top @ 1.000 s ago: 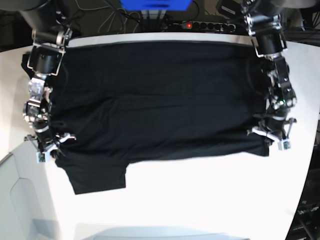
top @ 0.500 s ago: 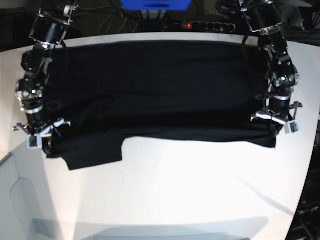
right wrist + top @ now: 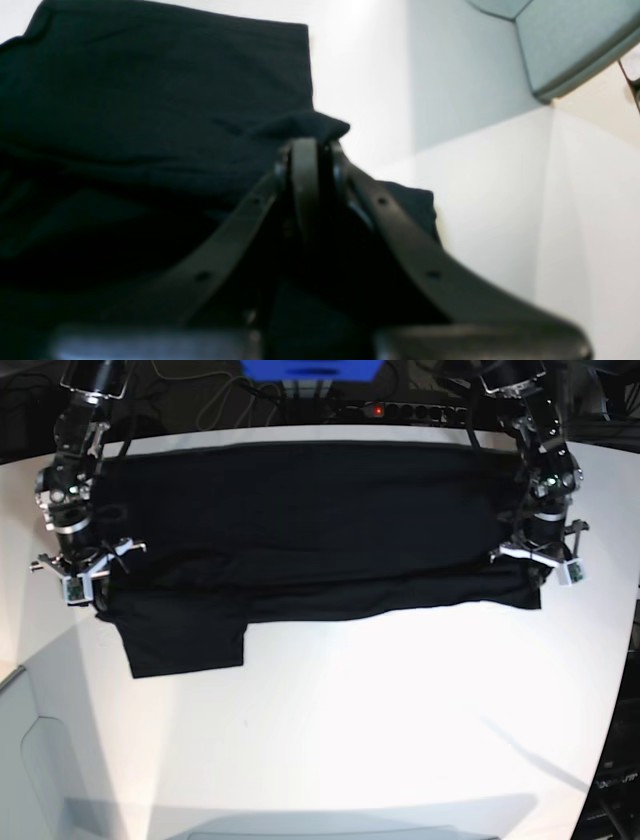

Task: Fold the T-shirt properly
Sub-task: 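Grasp the folded edge with both grippers and pull it toward the robot, then fold the grasped edge over onto the shirt with both grippers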

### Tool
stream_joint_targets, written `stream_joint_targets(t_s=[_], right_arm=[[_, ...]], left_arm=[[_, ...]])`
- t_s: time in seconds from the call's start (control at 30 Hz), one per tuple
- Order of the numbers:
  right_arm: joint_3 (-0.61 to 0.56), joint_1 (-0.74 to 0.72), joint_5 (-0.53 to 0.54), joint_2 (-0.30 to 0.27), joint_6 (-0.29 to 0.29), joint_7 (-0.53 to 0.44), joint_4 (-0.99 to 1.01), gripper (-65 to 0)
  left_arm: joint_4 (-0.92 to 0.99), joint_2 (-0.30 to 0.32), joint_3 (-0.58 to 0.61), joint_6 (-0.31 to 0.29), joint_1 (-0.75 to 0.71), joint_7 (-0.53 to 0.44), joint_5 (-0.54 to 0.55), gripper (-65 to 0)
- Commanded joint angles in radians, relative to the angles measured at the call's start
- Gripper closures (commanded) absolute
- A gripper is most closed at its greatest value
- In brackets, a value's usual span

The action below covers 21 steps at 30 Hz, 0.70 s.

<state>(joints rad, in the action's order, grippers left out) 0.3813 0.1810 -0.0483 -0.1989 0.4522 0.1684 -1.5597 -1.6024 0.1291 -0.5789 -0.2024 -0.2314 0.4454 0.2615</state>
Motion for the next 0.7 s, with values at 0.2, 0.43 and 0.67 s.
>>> stream_joint_targets(t_s=[0.2, 0.43, 0.67], right_arm=[[0.005, -0.002, 0.008, -0.014, -0.002, -0.030, -0.006, 0.0], [0.005, -0.007, 0.008, -0.012, -0.002, -0.030, -0.006, 0.0], [0.003, -0.007, 0.008, -0.012, -0.002, -0.030, -0.006, 0.0]], left_arm=[[-0.028, 0.010, -0.010, 0.004, -0.018, 0.028, 0.005, -26.9], [-0.051, 0.013, -0.023, 0.004, -0.010, 0.028, 0.005, -31.7], [-0.006, 0.019, -0.076, 0.004, 0.068, 0.037, 0.003, -31.8]])
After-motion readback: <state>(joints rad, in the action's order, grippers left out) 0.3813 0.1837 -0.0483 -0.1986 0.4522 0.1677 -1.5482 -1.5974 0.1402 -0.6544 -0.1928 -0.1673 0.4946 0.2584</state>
